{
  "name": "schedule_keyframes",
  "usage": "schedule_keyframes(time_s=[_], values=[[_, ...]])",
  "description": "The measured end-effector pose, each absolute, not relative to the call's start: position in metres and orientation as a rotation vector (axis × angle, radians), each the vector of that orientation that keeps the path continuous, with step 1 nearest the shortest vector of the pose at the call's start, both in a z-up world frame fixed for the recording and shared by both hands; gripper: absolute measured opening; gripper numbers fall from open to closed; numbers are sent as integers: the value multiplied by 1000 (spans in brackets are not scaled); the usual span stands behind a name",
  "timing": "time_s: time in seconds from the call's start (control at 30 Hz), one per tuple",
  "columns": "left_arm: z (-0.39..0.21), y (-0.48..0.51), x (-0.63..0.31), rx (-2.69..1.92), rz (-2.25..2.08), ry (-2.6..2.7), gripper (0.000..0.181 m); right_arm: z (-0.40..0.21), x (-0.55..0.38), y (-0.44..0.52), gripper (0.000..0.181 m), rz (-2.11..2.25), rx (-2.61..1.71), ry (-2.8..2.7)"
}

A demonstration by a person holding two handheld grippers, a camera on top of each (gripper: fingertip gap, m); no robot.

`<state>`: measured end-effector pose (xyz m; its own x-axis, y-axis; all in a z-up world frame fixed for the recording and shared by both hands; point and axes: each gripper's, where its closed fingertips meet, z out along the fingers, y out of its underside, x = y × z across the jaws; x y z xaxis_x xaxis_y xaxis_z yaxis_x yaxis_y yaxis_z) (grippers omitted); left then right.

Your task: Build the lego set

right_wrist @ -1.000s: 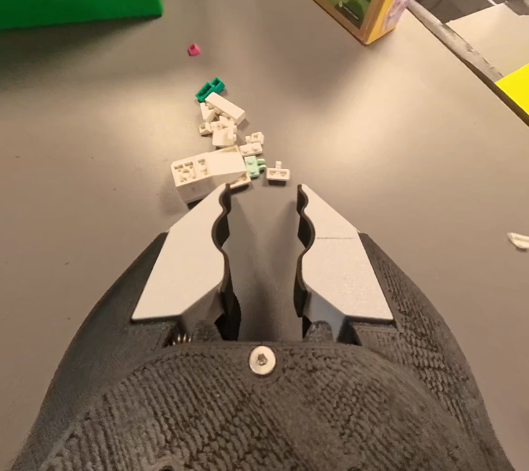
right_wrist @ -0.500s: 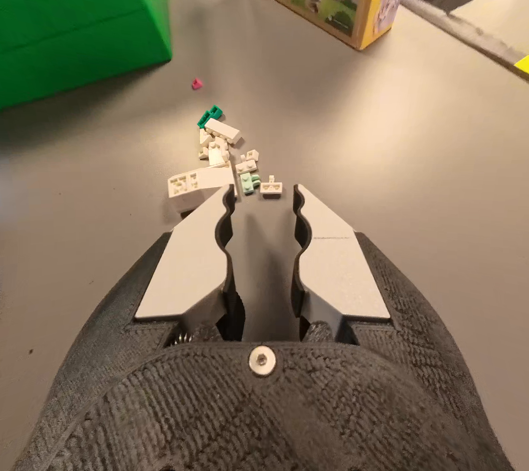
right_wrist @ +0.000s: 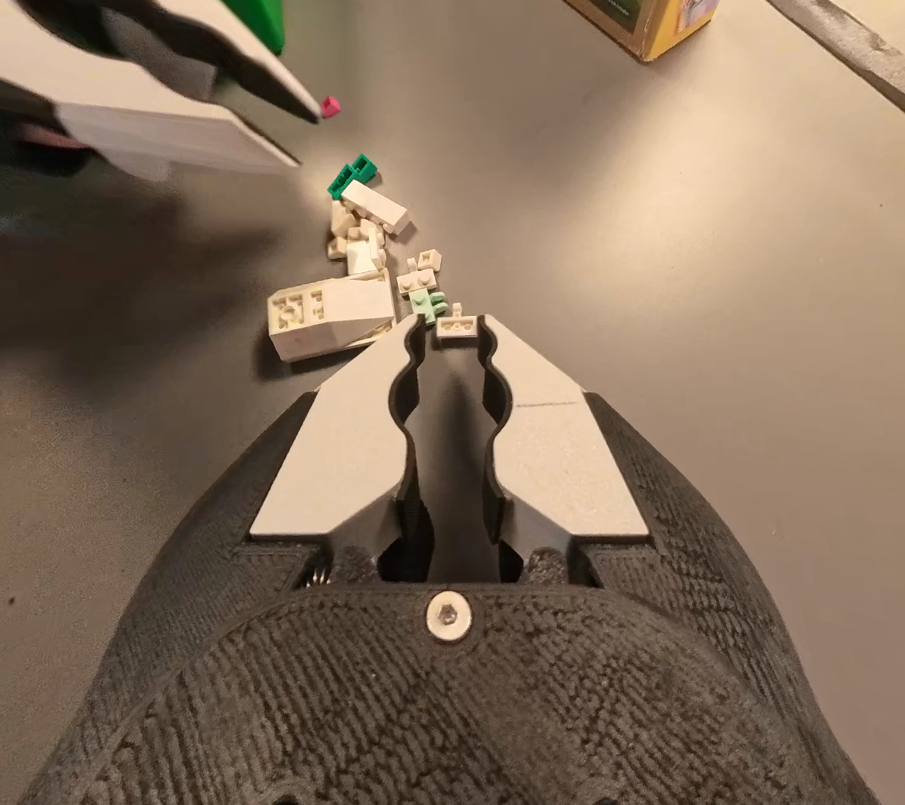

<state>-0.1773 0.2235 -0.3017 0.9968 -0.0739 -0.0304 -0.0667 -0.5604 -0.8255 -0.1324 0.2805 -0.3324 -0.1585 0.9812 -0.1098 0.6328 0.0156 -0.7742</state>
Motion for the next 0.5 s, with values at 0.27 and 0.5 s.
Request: schedule_keyframes(time_s=[0.27,0.5], values=[[-327,243,-180,-2267,-24,261,22,-334,-132,280,15,944,-1621,-1845],[-337,245,-174,-2300,-36,322,15,-334,-132,279,14,931,-1603,-1854]])
